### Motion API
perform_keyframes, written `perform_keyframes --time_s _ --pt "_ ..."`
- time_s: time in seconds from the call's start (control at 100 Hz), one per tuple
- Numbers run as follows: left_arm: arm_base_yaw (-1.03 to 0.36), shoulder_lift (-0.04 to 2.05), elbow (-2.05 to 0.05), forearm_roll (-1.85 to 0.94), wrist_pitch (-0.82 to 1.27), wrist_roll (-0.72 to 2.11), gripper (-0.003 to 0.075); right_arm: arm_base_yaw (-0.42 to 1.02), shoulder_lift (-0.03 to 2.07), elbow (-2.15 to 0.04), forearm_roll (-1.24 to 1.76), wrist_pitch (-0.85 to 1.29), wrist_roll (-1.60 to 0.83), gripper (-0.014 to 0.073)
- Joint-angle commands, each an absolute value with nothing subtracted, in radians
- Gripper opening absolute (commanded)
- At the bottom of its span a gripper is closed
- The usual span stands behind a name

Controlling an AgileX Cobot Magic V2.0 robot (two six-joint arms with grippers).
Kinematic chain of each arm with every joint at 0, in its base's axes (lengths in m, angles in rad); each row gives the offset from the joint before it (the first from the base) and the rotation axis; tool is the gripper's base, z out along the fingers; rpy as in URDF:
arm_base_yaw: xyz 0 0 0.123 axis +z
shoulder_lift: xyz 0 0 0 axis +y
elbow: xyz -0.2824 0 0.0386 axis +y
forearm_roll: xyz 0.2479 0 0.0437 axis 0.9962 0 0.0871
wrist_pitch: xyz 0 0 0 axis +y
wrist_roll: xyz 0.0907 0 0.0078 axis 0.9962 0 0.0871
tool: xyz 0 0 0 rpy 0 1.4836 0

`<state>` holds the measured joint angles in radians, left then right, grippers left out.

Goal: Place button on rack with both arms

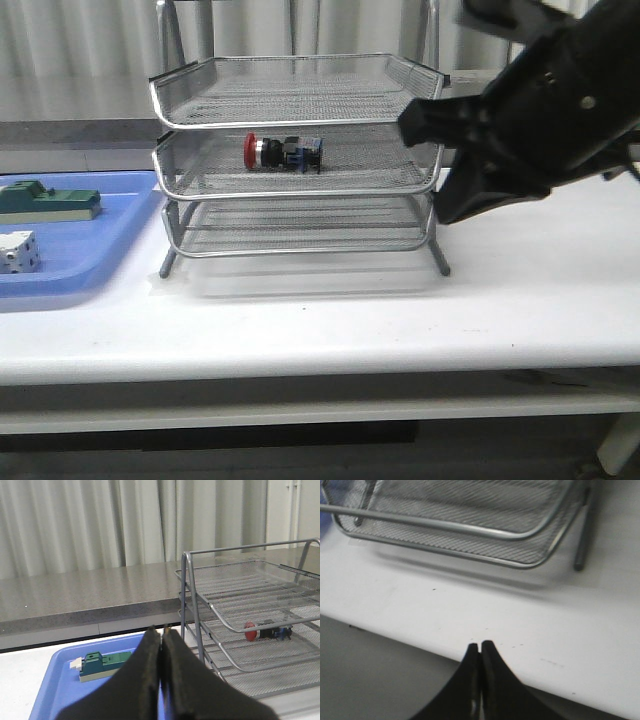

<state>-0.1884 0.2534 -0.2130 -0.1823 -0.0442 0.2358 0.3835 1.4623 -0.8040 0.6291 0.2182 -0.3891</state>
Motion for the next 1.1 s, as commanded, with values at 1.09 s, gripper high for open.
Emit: perform_keyframes --time_s 1.09 --pt "-0.188 0.260 -0.243 -0.190 -0.127 0.225 -0.0021 0.226 0.575 -0.518 0.548 0.173 -0.401 -0.0057"
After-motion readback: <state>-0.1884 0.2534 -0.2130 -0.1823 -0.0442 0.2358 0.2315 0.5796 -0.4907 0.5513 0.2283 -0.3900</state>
